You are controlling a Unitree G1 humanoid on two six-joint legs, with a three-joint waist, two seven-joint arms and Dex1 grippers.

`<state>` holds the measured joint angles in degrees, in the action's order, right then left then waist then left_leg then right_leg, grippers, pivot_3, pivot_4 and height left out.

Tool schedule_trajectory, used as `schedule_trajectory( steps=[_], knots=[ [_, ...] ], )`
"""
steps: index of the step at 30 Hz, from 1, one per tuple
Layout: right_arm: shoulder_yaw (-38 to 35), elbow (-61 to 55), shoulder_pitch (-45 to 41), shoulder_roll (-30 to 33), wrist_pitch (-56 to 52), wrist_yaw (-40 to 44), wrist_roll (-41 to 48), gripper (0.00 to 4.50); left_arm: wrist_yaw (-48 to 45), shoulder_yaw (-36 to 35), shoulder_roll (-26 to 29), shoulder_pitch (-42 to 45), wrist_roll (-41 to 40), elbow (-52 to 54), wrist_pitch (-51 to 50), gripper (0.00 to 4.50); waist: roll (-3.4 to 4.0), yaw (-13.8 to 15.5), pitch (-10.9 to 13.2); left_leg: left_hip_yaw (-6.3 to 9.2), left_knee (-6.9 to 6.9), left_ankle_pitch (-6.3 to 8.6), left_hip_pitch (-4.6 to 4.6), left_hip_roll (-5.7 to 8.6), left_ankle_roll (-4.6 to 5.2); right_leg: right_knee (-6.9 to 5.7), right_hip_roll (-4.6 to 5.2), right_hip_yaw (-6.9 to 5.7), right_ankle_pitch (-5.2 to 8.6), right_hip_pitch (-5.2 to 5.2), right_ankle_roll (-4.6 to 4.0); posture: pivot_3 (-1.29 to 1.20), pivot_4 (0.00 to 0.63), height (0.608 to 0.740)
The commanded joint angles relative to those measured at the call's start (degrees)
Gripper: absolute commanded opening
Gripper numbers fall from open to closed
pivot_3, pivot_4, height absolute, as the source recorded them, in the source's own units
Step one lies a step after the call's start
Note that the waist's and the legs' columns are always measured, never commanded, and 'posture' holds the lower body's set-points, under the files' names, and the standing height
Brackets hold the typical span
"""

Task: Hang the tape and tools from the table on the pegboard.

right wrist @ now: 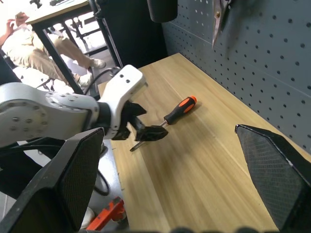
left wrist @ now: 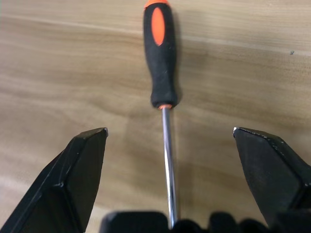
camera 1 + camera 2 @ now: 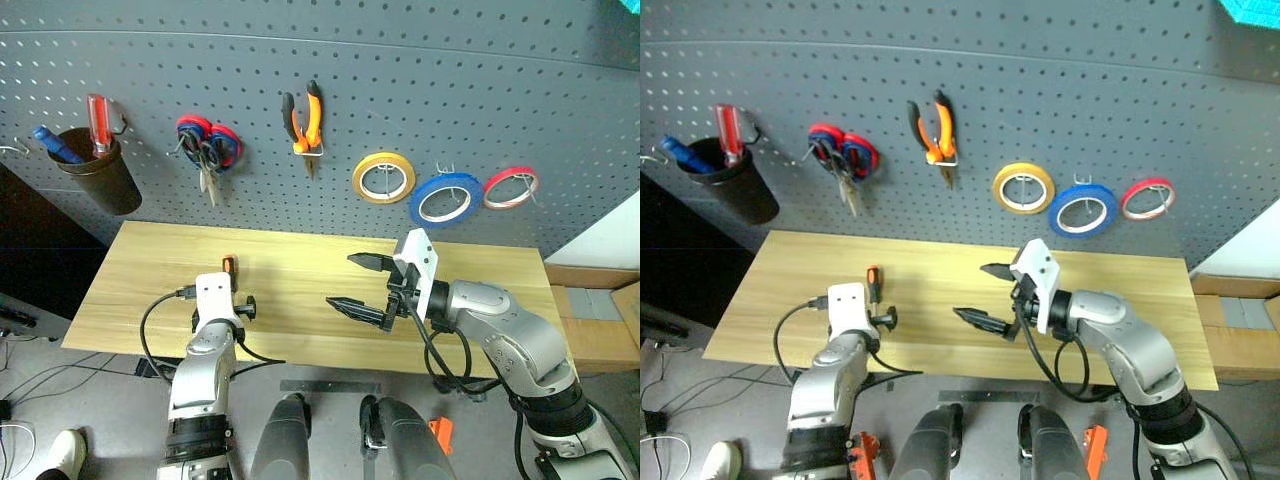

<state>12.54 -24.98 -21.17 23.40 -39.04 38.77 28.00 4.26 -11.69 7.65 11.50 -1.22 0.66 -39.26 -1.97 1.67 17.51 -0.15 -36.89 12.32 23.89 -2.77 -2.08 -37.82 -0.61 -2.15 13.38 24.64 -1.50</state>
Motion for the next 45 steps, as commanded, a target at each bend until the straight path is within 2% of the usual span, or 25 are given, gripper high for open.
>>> schedule_trajectory(
  steps=[1,8,28,31,40,45],
  knots=[
    [-1.45,-3.65,0.49,0.51,-0.63,-0.47,1.15,4.50,-0.24,-0.31,1.17,1.81,0.07,-1.34,1.39,4.44,-0.02,-0.30,0.13,0.00,0.01,0.00,0.01,0.01,0.00,0.02,0.02,0.01,0.00,0.01,0.00,0.01,0.353,0.740],
    [-2.05,-4.05,0.47,0.79,-1.32,-1.07,1.37,4.50,-0.45,-0.46,2.69,4.49,0.04,-4.27,2.40,4.44,-0.04,-0.49,0.40,-0.09,0.06,0.00,0.51,0.01,-0.01,0.02,0.00,0.03,0.00,0.58,0.02,0.00,0.362,0.740],
    [-3.57,-3.12,-0.43,1.50,-2.04,-1.04,1.52,4.50,-1.59,-4.70,5.99,13.98,-3.36,-20.52,7.51,4.44,-0.13,-0.81,1.42,-0.07,0.04,0.00,0.70,0.04,-0.01,0.07,0.03,-0.02,0.01,0.72,0.10,-0.02,0.373,0.740],
    [-3.68,-3.16,-0.33,1.60,-2.08,-1.01,1.52,4.50,-1.51,-4.96,6.34,14.52,-3.72,-21.41,8.14,3.83,-0.12,-1.05,1.42,-0.08,0.04,0.00,0.70,0.04,-0.01,0.07,0.03,-0.02,0.01,0.72,0.10,-0.02,0.370,0.740],
    [-3.31,-1.30,-1.47,1.25,-0.97,-0.46,0.79,4.50,-0.36,-5.57,6.27,14.47,-4.65,-21.80,8.32,0.69,-0.13,-1.68,1.42,-0.08,0.04,0.00,0.70,0.05,-0.02,0.08,0.06,-0.02,0.01,0.72,0.12,-0.01,0.352,0.740],
    [-2.87,0.37,-2.42,0.49,0.56,-0.19,0.21,4.50,1.39,-6.45,6.47,14.04,-4.54,-20.78,8.12,0.67,-0.13,-1.71,1.42,-0.08,0.05,-0.01,0.70,0.05,-0.02,0.08,0.06,-0.03,0.01,0.72,0.12,0.01,0.325,0.740]
  ],
)
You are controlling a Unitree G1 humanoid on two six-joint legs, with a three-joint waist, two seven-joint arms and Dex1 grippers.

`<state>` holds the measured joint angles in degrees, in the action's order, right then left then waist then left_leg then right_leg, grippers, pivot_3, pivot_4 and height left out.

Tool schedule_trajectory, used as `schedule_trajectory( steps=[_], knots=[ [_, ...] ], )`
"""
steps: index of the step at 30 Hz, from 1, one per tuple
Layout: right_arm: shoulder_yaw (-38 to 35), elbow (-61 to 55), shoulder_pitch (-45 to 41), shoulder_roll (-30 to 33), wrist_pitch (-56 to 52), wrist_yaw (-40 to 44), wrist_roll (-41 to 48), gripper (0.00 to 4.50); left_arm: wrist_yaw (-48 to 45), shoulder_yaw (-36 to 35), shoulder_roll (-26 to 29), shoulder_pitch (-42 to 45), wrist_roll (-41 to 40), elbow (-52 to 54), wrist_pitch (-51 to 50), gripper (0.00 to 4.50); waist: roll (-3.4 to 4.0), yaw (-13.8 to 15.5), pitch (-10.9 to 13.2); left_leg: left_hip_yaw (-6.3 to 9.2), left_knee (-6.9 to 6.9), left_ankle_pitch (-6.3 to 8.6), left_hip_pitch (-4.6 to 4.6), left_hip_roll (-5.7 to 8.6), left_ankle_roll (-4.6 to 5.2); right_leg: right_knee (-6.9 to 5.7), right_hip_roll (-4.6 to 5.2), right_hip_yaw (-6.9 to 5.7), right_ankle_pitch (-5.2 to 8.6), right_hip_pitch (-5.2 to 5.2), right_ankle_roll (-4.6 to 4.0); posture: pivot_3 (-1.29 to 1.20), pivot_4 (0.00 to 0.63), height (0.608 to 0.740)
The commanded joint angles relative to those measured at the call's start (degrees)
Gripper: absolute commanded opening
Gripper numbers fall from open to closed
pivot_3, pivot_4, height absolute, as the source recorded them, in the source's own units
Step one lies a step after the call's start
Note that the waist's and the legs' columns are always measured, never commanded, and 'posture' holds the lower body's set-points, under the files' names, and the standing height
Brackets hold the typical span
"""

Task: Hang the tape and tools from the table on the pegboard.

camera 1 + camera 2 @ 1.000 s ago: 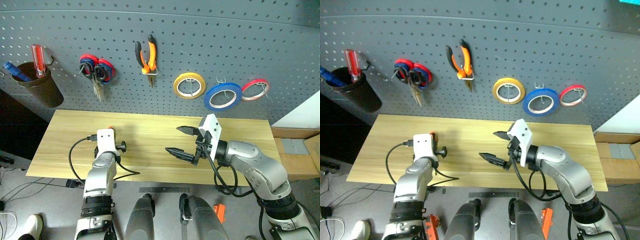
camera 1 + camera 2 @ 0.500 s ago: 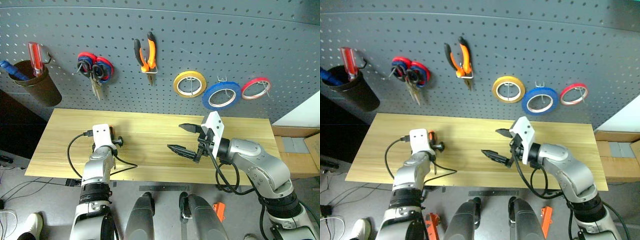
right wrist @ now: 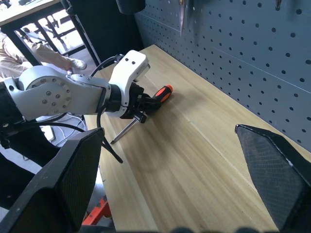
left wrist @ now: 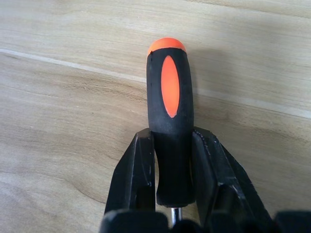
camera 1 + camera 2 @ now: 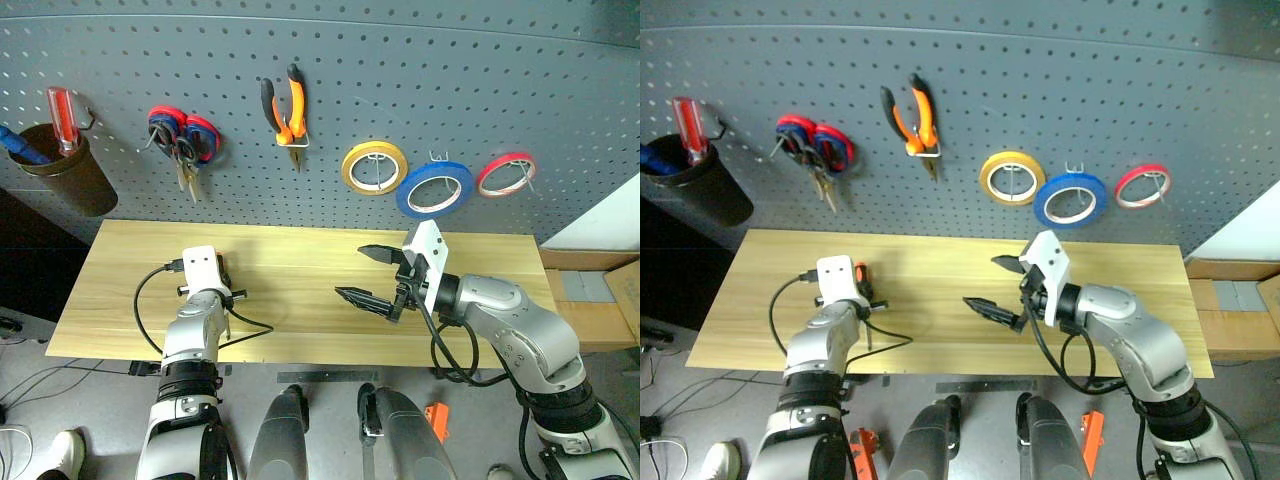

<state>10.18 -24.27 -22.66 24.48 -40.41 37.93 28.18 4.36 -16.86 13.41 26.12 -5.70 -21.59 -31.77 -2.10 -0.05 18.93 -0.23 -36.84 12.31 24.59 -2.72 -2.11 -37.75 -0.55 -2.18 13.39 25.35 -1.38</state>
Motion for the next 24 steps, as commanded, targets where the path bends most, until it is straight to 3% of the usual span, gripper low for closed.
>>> schedule_trajectory(
  steps=[1,6,13,20,24],
  knots=[
    [-0.45,0.15,-1.23,-0.88,2.29,0.73,-0.02,4.50,1.35,-1.35,0.88,-0.41,-0.07,1.31,0.76,0.67,0.00,0.02,0.00,0.00,0.00,0.00,0.00,0.00,0.00,0.00,0.00,0.00,0.00,0.00,0.00,0.01,0.321,0.740],
    [-0.83,2.40,-2.94,-2.46,3.91,1.76,0.61,4.50,2.12,-0.77,1.33,-0.42,0.54,3.83,1.05,0.67,-0.06,0.17,-0.04,0.02,-0.01,-0.01,0.02,0.01,-0.02,-0.01,0.02,-0.03,-0.01,0.00,0.01,0.04,0.275,0.740],
    [-2.34,5.48,-5.03,-5.63,6.13,4.16,3.16,4.50,1.45,4.94,3.45,-4.17,6.41,13.03,9.68,0.67,-0.29,1.25,-0.54,0.09,0.00,-0.17,0.07,0.03,-0.31,-0.03,0.07,-0.12,-0.03,0.01,0.01,0.13,0.204,0.740],
    [-6.62,3.52,-6.38,-8.83,4.83,3.43,9.91,4.50,5.52,7.05,4.57,-13.05,15.23,31.66,10.03,0.67,-0.51,2.49,-2.77,0.11,0.02,-0.19,0.11,0.09,-0.38,-0.04,0.17,-0.17,-0.04,0.04,0.00,0.22,0.134,0.740],
    [-7.68,5.52,-9.57,-13.12,5.97,0.92,11.53,4.50,8.02,5.73,6.31,-13.45,20.61,40.56,10.38,0.67,-0.57,3.87,-4.39,0.15,0.01,-0.17,0.09,0.05,-0.32,-0.13,0.13,-0.25,-0.05,0.05,-0.02,0.27,0.088,0.740]
  ],
)
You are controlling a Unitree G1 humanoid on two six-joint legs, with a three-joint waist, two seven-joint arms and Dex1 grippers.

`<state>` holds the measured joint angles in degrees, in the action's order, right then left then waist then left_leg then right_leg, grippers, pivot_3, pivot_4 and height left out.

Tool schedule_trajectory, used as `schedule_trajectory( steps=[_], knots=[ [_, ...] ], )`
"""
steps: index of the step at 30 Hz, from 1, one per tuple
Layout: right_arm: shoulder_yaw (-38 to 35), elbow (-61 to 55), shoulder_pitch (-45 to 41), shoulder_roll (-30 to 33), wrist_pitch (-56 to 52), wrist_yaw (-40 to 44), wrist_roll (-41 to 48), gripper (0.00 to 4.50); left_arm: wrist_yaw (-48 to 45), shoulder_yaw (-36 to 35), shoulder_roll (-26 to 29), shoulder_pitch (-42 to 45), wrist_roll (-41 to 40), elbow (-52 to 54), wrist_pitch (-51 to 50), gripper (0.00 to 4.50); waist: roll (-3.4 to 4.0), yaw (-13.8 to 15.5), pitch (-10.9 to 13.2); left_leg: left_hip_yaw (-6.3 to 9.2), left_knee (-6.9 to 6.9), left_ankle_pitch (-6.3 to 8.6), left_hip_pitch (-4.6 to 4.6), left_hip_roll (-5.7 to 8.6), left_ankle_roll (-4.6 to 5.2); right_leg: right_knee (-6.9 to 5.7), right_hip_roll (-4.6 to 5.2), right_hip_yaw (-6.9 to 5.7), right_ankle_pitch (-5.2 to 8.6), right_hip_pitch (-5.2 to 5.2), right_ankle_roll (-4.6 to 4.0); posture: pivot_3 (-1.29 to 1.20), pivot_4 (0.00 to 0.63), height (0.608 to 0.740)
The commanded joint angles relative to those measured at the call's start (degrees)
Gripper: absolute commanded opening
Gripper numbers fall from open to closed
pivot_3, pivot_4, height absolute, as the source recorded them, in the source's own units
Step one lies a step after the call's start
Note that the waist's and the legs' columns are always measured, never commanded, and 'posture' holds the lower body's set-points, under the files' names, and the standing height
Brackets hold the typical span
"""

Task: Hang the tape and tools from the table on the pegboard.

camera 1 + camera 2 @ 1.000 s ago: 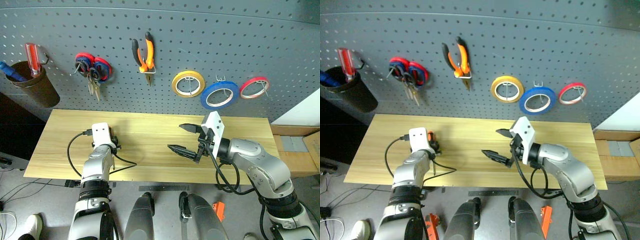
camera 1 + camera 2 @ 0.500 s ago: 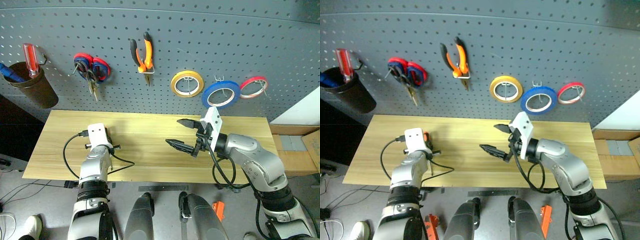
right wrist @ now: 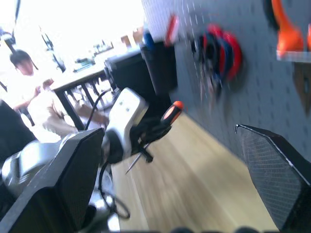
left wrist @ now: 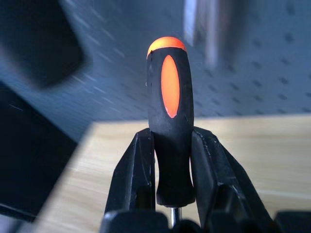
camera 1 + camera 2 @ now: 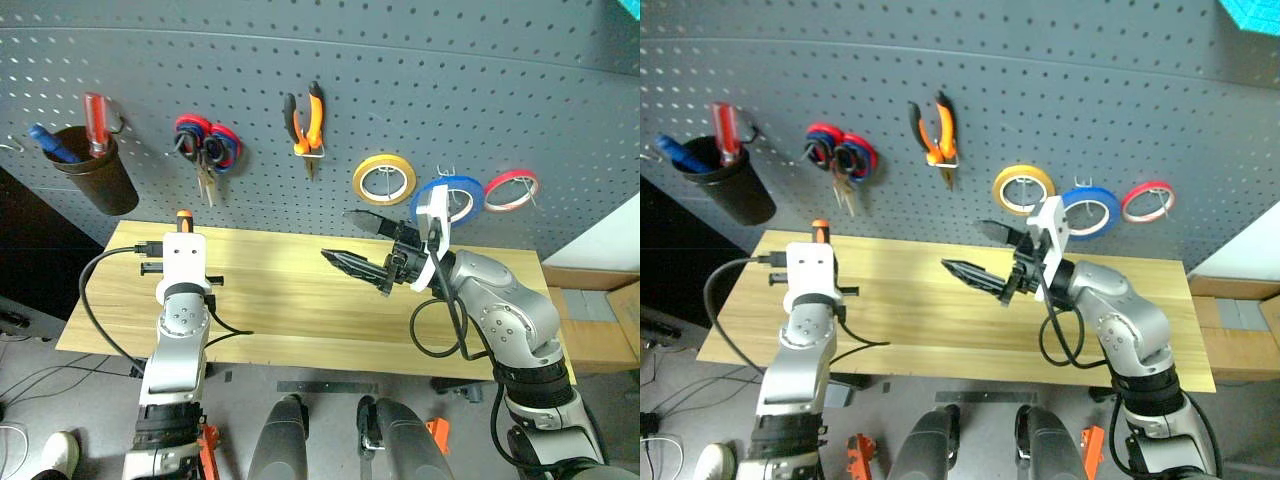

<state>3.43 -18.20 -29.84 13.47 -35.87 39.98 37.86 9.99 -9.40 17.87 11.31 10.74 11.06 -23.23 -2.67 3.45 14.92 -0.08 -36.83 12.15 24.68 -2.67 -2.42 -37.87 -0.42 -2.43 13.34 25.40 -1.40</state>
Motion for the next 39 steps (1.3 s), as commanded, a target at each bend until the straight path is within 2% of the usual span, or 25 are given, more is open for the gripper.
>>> schedule_trajectory(
  steps=[1,5,10,12,14,21,29,31,39],
  knots=[
    [-0.68,0.33,-3.13,-3.20,2.42,-1.32,1.28,4.50,3.04,-2.90,2.79,2.94,4.63,8.40,2.83,0.67,0.00,0.85,-0.90,0.02,0.00,0.00,0.00,-0.02,0.02,0.00,-0.03,-0.02,0.00,0.00,-0.01,0.29,0.077,0.740],
    [-0.28,3.26,-5.98,-6.65,4.78,-1.66,0.65,4.50,1.44,-5.71,7.78,12.19,3.33,3.66,4.73,0.67,-0.07,2.61,-2.94,0.03,-0.04,-0.06,-0.11,-0.01,0.04,-0.05,-0.18,-0.14,-0.05,-0.10,-0.09,0.31,0.060,0.740],
    [0.27,6.90,-10.17,-9.71,6.83,-1.50,-0.17,4.50,-2.72,-6.77,13.94,26.01,-0.12,-10.06,10.00,0.67,-0.13,4.53,-5.16,-0.10,-0.10,-0.12,-0.22,0.07,0.12,-0.01,-0.31,-0.15,-0.19,-0.22,-0.12,0.33,0.032,0.740],
    [0.24,8.97,-12.34,-11.00,8.31,-1.71,-1.09,4.50,-5.62,-6.45,15.79,34.40,-2.67,-19.57,13.88,0.67,-0.28,5.19,-5.63,-0.12,-0.10,-0.12,-0.24,0.06,0.13,-0.02,-0.31,-0.12,-0.20,-0.23,-0.13,0.33,0.018,0.740],
    [0.09,10.34,-13.32,-11.57,9.35,-1.57,-1.64,4.50,-7.85,-5.55,16.57,39.62,-3.92,-26.71,17.47,0.67,-0.69,6.05,-6.03,-0.10,-0.13,-0.13,-0.25,0.03,0.12,-0.05,-0.43,-0.17,-0.28,-0.22,-0.27,0.32,0.013,0.740],
    [0.23,12.23,-14.31,-12.41,12.63,-2.63,-4.84,4.50,-9.01,-3.86,16.55,52.25,-5.07,-46.74,28.38,0.67,-0.71,7.37,-7.32,-0.25,-0.13,-0.14,-0.25,0.04,0.09,-0.01,-0.42,-0.04,-0.48,-0.22,-0.57,0.29,0.011,0.740],
    [0.08,9.77,-12.73,-10.78,11.30,-3.77,-5.24,4.50,-9.50,-2.25,15.74,58.26,-5.33,-58.38,35.19,0.67,-0.73,7.23,-7.44,-0.25,-0.18,-0.15,-0.31,-0.01,0.10,-0.16,-0.47,-0.03,-0.51,-0.23,-0.64,0.25,0.049,0.740],
    [0.22,8.47,-11.98,-10.08,10.40,-4.53,-5.09,4.50,-9.92,-1.85,15.30,58.89,-5.67,-59.86,36.14,0.67,-0.71,7.10,-7.43,-0.25,-0.18,-0.15,-0.31,-0.01,0.10,-0.17,-0.47,-0.02,-0.52,-0.23,-0.64,0.22,0.082,0.740],
    [0.30,4.41,-8.77,-7.44,6.58,-6.61,-4.60,4.50,-9.34,-1.42,13.56,56.31,-6.10,-58.92,36.78,0.67,-0.29,5.17,-6.86,-0.23,-0.21,-0.16,-0.34,-0.01,0.14,-0.18,-0.46,0.02,-0.44,-0.30,-0.52,0.19,0.167,0.740]
  ],
)
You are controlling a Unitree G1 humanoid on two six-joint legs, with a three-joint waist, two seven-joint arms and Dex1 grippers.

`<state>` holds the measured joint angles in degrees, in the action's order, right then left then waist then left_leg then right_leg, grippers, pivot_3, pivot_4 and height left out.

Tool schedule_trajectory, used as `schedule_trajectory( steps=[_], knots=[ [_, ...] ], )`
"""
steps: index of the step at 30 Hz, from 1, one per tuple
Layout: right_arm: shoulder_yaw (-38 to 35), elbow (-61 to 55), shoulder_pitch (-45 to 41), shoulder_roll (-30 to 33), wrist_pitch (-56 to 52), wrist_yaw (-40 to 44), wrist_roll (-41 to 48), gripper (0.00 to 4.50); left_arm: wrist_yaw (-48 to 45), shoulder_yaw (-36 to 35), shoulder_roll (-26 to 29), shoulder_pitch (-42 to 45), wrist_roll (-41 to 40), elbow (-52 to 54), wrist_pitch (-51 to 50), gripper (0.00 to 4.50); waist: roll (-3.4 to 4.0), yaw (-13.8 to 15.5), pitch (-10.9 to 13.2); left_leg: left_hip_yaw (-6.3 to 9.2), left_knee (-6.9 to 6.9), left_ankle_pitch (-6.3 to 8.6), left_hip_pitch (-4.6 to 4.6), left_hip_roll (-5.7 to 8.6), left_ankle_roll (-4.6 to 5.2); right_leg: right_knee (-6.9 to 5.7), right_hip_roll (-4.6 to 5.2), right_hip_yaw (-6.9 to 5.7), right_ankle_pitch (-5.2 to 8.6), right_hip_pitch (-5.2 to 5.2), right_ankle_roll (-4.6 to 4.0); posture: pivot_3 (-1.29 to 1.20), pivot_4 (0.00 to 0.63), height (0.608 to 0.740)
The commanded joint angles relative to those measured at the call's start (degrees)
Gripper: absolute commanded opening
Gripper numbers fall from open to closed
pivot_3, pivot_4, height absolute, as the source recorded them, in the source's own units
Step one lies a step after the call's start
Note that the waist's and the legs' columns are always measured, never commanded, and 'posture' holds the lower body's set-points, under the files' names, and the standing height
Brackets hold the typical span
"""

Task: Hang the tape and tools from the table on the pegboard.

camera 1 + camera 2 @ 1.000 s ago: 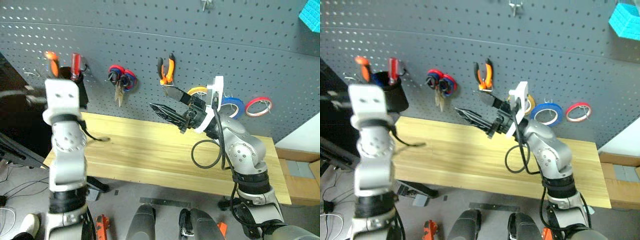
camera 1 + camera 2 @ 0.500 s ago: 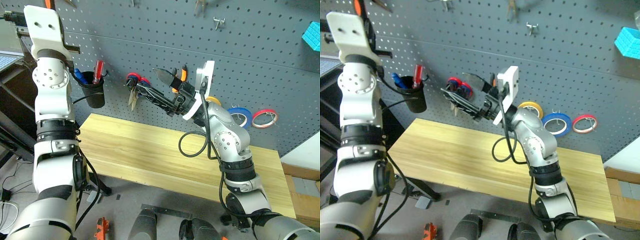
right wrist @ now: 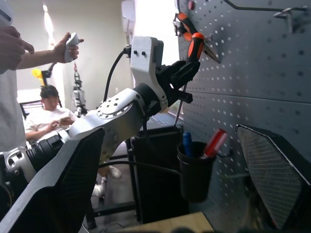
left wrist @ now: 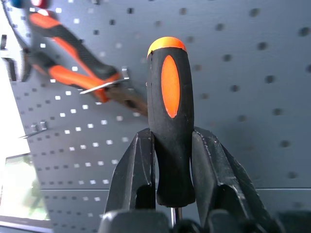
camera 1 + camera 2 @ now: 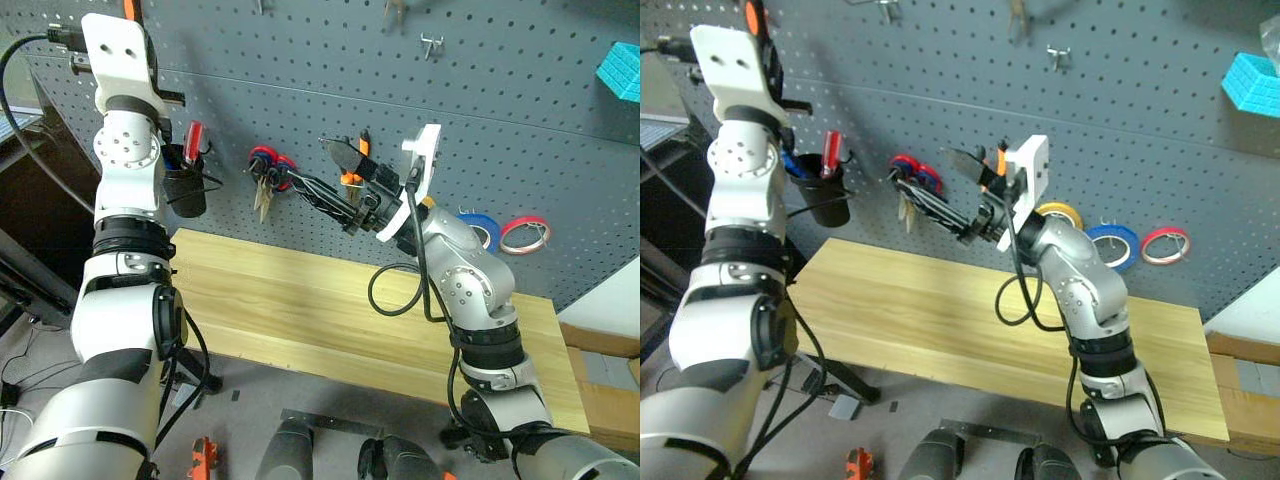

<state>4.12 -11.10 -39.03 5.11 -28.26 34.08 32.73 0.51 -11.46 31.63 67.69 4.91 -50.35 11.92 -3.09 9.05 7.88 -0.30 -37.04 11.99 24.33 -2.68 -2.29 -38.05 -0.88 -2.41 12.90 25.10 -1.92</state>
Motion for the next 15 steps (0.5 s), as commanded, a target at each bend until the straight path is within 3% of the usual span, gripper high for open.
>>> schedule_trajectory(
  steps=[1,15],
  knots=[
    [-0.42,-3.02,0.81,1.24,-1.47,-0.91,0.61,4.50,0.12,0.72,-0.31,-0.42,-0.23,2.60,1.62,0.67,0.29,-0.92,0.32,0.00,0.00,-0.01,-0.06,0.00,0.02,-0.01,0.01,0.02,0.01,-0.04,0.01,0.18,0.179,0.740],
    [-0.76,-6.43,4.13,1.98,-5.05,-3.89,1.73,4.50,6.04,-0.54,4.77,-7.18,2.38,10.10,0.93,0.67,0.73,-5.62,4.49,-0.06,0.16,-0.10,-0.40,-0.09,0.17,-0.12,0.02,0.13,0.05,-0.21,0.03,0.18,0.257,0.740]
  ],
)
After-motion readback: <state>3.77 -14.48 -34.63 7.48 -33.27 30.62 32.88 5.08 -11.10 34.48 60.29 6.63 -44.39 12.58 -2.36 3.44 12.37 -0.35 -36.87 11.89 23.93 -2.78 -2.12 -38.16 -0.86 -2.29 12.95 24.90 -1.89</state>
